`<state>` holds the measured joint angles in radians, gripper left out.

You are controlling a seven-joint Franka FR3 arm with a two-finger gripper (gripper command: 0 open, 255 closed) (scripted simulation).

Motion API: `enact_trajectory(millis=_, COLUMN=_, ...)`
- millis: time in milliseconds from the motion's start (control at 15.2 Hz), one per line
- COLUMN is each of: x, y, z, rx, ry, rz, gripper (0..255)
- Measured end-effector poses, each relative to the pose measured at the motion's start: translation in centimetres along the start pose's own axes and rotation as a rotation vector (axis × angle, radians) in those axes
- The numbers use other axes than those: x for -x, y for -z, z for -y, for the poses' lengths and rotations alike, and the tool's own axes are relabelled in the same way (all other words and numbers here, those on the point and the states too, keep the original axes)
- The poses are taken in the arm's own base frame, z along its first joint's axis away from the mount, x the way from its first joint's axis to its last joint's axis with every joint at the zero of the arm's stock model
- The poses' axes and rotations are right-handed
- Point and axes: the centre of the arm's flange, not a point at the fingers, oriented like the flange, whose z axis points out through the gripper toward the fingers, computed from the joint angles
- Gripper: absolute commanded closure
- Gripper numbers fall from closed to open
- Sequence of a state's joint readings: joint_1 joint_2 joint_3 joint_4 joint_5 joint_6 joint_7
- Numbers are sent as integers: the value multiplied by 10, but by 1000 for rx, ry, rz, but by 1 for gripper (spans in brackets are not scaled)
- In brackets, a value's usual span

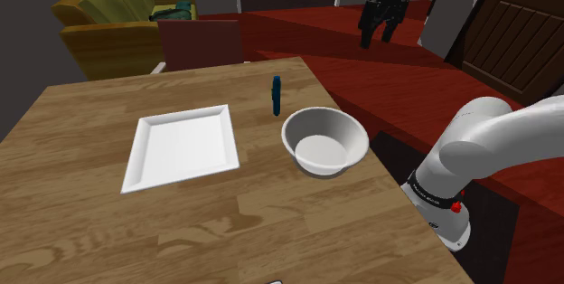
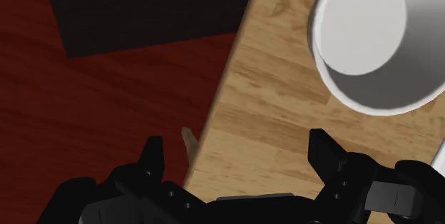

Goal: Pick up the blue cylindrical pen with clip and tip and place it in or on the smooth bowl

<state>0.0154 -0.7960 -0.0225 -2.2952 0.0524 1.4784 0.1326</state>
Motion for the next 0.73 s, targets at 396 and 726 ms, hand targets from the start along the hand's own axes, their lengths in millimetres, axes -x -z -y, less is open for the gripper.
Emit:
enact_trajectory(millis=396, x=-28, y=-15, z=42, rx=0, ry=-18, rz=17, gripper=0)
enact_trajectory(millis=726, x=-67, y=-40, z=93, rx=-1, ry=-41, rz=39, gripper=0)
